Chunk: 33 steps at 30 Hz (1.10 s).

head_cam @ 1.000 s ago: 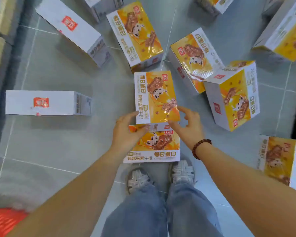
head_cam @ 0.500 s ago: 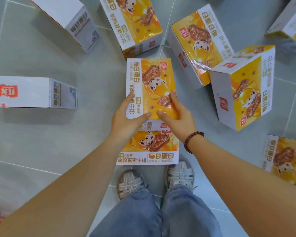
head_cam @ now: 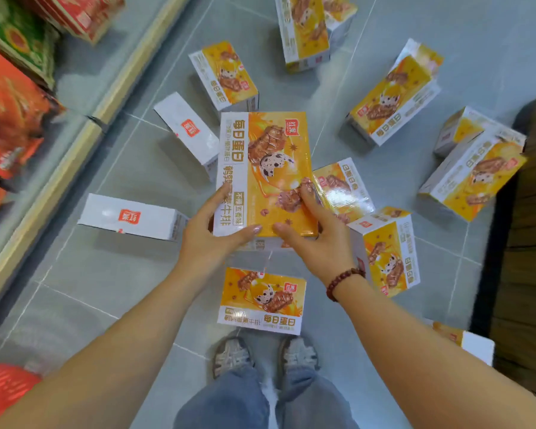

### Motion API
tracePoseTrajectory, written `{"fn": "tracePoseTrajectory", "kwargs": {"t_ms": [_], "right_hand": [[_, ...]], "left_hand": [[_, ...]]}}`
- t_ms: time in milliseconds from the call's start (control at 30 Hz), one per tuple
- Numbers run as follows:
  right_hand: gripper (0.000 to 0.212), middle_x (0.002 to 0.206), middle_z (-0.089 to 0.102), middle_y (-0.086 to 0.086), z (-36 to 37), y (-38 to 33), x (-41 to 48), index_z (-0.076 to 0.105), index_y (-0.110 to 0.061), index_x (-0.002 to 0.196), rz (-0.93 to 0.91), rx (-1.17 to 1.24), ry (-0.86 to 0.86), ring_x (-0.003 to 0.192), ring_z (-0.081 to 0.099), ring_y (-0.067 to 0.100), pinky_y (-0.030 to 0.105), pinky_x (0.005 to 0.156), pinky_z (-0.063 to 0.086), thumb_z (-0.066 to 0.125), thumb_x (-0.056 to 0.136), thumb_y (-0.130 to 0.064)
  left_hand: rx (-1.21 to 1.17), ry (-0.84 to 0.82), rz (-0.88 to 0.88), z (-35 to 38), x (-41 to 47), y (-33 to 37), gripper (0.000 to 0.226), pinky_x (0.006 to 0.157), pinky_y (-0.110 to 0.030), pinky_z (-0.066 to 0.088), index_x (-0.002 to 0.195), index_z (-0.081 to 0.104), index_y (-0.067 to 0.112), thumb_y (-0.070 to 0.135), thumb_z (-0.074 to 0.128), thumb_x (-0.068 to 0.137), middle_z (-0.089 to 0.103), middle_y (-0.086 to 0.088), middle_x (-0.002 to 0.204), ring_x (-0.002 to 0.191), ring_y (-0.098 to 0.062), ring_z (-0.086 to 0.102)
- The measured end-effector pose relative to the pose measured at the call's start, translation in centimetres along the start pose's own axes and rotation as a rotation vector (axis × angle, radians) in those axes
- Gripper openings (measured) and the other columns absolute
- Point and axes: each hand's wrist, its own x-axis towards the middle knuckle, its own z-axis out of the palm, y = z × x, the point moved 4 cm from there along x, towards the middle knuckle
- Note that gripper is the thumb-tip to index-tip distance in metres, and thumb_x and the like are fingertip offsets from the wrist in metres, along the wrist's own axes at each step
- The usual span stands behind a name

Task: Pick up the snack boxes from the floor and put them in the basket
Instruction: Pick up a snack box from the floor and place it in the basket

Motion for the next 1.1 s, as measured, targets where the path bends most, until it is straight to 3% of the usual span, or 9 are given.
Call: {"fn": "tracePoseTrajectory", "kwargs": {"t_ms": [100, 267, 533, 633, 733, 867, 967, 1067, 1100], "right_hand": [[0.075, 0.131, 0.057, -0.007, -1.6, -8.4, -1.3, 0.04, -0.031, 0.139, -0.117, -0.023, 0.008, 0.115, 0.056, 0.005, 0.028, 0.097, 0.048, 0.077, 0.074, -0.032], [0.075, 0.135, 0.054, -0.006, -3.4, -21.4, -5.8, 0.042, -0.031, 0.138, -0.326, -0.002, -0.012, 0.122, 0.051, 0.006, 0.031, 0.099, 0.047, 0.078, 0.072, -0.035], [0.073, 0.14, 0.047, -0.006, -2.7, -35.5, -17.2, 0.042, -0.022, 0.139, -0.543, 0.151, -0.158, 0.124, 0.045, -0.002, 0.025, 0.103, 0.041, 0.077, 0.076, -0.024], [0.073, 0.143, 0.044, -0.002, -1.1, -38.3, -21.2, 0.041, -0.023, 0.139, -0.614, 0.178, -0.241, 0.131, 0.043, 0.01, 0.029, 0.104, 0.04, 0.077, 0.075, -0.022], [0.079, 0.138, 0.05, -0.008, 0.8, -40.6, -25.1, 0.036, -0.039, 0.137, -0.662, 0.191, -0.328, 0.124, 0.049, 0.006, 0.038, 0.099, 0.047, 0.078, 0.07, -0.032], [0.115, 0.138, 0.045, -0.007, 4.2, -42.9, -28.7, 0.011, -0.039, 0.146, -0.594, 0.179, -0.566, 0.12, 0.053, 0.014, 0.043, 0.094, 0.05, 0.088, 0.06, -0.027], [0.13, 0.133, 0.049, -0.007, 7.7, -44.9, -31.5, -0.011, -0.038, 0.146, -0.517, 0.088, -0.704, 0.111, 0.055, 0.006, 0.044, 0.097, 0.048, 0.087, 0.06, -0.028], [0.122, 0.102, 0.062, -0.003, 12.2, -46.5, -33.7, -0.019, -0.034, 0.144, -0.346, 0.123, -0.78, 0.075, 0.067, 0.007, 0.035, 0.064, 0.059, 0.079, 0.073, -0.023], [0.123, 0.106, 0.062, 0.0, 13.6, -46.7, -34.1, -0.02, -0.035, 0.144, -0.288, 0.082, -0.801, 0.078, 0.068, 0.012, 0.034, 0.059, 0.058, 0.08, 0.072, -0.03]], "left_hand": [[-0.044, 0.058, 0.102, -2.1, -3.0, 7.9, 0.084, 0.078, -0.028, 0.056, 0.136, 0.043, 0.037, 0.013, 0.081, 0.065, 0.056, 0.022, 0.115, 0.108, -0.005, 0.058], [-0.122, 0.147, 0.255, -6.1, -10.4, 20.0, 0.084, 0.072, -0.016, 0.052, 0.136, 0.043, 0.036, 0.003, 0.078, 0.067, 0.056, 0.03, 0.111, 0.101, 0.006, 0.059], [-0.211, 0.36, 0.404, -13.0, -25.3, 31.7, 0.084, 0.062, -0.016, 0.051, 0.129, 0.046, 0.043, -0.004, 0.077, 0.066, 0.053, 0.009, 0.128, 0.098, -0.011, 0.057], [-0.194, 0.461, 0.435, -15.6, -30.5, 32.7, 0.084, 0.072, -0.024, 0.053, 0.129, 0.047, 0.044, 0.002, 0.08, 0.065, 0.052, 0.014, 0.13, 0.109, -0.015, 0.059], [-0.226, 0.558, 0.467, -18.3, -35.4, 32.7, 0.079, 0.082, -0.032, 0.054, 0.126, 0.052, 0.041, 0.0, 0.079, 0.065, 0.054, 0.015, 0.129, 0.114, -0.013, 0.057], [-0.179, 0.64, 0.495, -22.7, -41.9, 31.8, 0.074, 0.075, -0.017, 0.051, 0.125, 0.054, 0.035, -0.005, 0.077, 0.067, 0.053, 0.01, 0.132, 0.107, 0.0, 0.057], [-0.154, 0.667, 0.443, -26.8, -46.4, 29.7, 0.075, 0.082, -0.04, 0.056, 0.123, 0.055, 0.041, -0.004, 0.077, 0.068, 0.058, 0.012, 0.127, 0.103, -0.016, 0.06], [-0.156, 0.703, 0.44, -30.6, -51.0, 27.2, 0.073, 0.081, -0.03, 0.056, 0.122, 0.055, 0.041, -0.007, 0.074, 0.07, 0.057, 0.015, 0.124, 0.107, -0.011, 0.06], [-0.166, 0.702, 0.434, -31.3, -52.1, 26.3, 0.072, 0.079, -0.026, 0.055, 0.121, 0.055, 0.041, -0.007, 0.073, 0.071, 0.056, 0.016, 0.125, 0.108, -0.008, 0.059]]}}
